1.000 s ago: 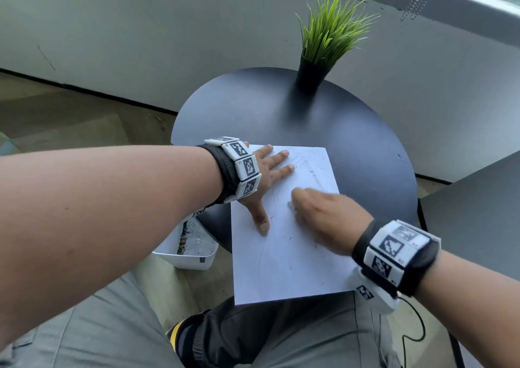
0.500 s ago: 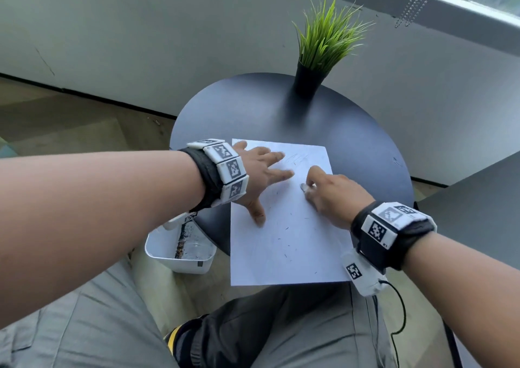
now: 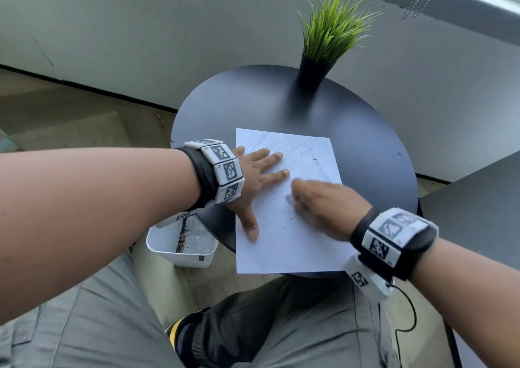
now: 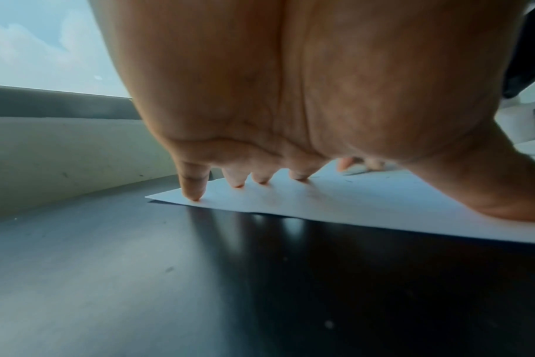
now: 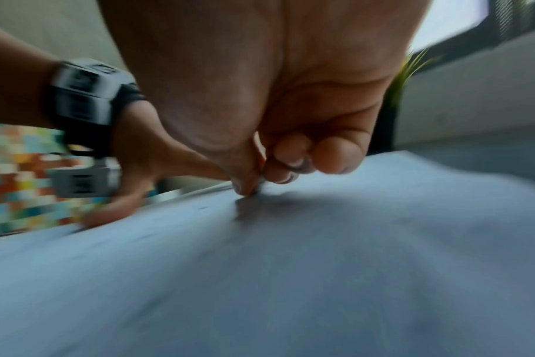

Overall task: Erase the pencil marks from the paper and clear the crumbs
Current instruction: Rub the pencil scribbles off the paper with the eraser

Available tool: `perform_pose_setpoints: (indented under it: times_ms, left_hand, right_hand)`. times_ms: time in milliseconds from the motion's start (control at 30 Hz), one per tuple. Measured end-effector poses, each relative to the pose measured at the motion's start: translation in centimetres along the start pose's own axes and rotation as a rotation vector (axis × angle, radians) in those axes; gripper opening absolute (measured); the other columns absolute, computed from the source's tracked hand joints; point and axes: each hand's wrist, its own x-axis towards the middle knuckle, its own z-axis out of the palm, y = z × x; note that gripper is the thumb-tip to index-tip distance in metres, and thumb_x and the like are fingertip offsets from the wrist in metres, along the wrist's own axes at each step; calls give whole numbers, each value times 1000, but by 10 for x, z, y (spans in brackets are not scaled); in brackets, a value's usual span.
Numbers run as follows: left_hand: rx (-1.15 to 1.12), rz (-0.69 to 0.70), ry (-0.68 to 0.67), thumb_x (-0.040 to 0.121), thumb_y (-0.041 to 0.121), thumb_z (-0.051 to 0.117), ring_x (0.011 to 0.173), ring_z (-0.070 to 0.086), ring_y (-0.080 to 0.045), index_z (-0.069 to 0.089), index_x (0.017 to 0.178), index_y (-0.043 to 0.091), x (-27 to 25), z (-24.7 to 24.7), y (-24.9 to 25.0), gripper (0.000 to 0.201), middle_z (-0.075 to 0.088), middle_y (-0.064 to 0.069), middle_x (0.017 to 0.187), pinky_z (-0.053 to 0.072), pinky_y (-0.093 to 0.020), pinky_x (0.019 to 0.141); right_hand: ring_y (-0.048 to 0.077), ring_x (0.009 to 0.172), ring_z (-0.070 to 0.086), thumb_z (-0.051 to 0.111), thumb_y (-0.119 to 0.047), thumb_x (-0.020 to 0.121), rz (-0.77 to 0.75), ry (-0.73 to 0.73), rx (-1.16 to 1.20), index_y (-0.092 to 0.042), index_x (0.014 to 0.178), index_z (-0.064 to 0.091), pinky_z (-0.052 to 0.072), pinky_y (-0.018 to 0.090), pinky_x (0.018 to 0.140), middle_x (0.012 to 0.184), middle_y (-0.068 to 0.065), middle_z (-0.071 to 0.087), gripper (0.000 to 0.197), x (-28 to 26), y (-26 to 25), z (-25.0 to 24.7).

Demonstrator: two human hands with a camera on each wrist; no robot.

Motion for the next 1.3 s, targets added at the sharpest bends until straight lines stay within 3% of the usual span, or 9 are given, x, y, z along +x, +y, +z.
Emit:
perform_pose_setpoints:
  times_ms: [67, 233, 400, 533, 700, 867, 1000, 1200, 1300]
  left_hand:
    - [-16, -10, -12, 52, 86, 71, 151, -18, -27, -20, 155, 30, 0, -3, -1, 148, -27, -3, 163, 3, -62, 120]
    - [-9, -1, -20, 50, 86, 71, 151, -20, -27, -20, 155, 31, 3, -3, -2, 150, -29, -4, 162, 5, -62, 120]
    - [-25, -4, -17, 49, 86, 71, 151, -19, -27, -20, 155, 31, 4, -2, -3, 151, -29, -3, 162, 6, -63, 119]
    - [-7, 1, -18, 50, 87, 70, 151, -20, -27, -20, 155, 31, 2, -2, -2, 150, -29, -4, 162, 6, -62, 120]
    - [-26, 2, -10, 51, 86, 71, 151, -20, -28, -21, 155, 30, 4, -1, -3, 150, -30, -4, 162, 6, -63, 119]
    - [-17, 3, -25, 52, 86, 71, 150, -22, -28, -22, 155, 30, 3, -1, -2, 149, -31, -4, 161, 5, -64, 119]
    - [-28, -4, -14, 51, 85, 72, 150, -22, -28, -21, 155, 30, 5, 1, -3, 150, -30, -4, 162, 5, -64, 119]
    - [-11, 9, -12, 51, 87, 71, 150, -21, -29, -22, 155, 31, 4, 1, -3, 150, -31, -4, 161, 5, -64, 119]
    - [-21, -3, -16, 51, 85, 72, 150, -22, -28, -21, 155, 30, 5, 0, -3, 150, -31, -4, 161, 5, -64, 119]
  right_hand:
    - [32, 83, 54, 32, -37, 102, 71, 39, -1, -20, 91, 29, 47, 41, 73, 84, -3, 45, 21, 2, 9, -1]
    - [32, 81, 55, 32, -30, 98, -270, -126, -2, -21, 103, 34, 48, 44, 68, 90, -1, 46, 10, -24, -41, 14]
    - [33, 90, 59, 31, -34, 101, 30, 36, 5, -21, 98, 32, 45, 39, 71, 90, 2, 50, 13, 1, -5, 3]
    - [34, 83, 57, 40, -21, 95, -197, -85, 11, -25, 95, 27, 49, 46, 70, 88, 0, 45, 14, -10, -45, 15]
    - [34, 93, 59, 30, -39, 99, 95, 31, 66, -22, 100, 33, 46, 40, 73, 101, 9, 61, 18, 15, -7, 1]
    - [34, 90, 56, 42, -24, 97, -152, -95, 91, -21, 94, 32, 47, 45, 76, 89, 1, 49, 11, -2, -45, 10]
    - [33, 91, 57, 36, -34, 101, 113, 21, 59, -21, 99, 36, 45, 39, 74, 101, 10, 61, 14, 18, -4, -4]
    - [31, 87, 55, 36, -29, 97, -152, -72, 83, -22, 91, 34, 47, 45, 75, 87, -1, 49, 10, -3, -46, 10]
    - [34, 93, 58, 34, -36, 99, 89, 48, 97, -18, 99, 42, 48, 42, 77, 95, 6, 59, 20, 15, -13, 0]
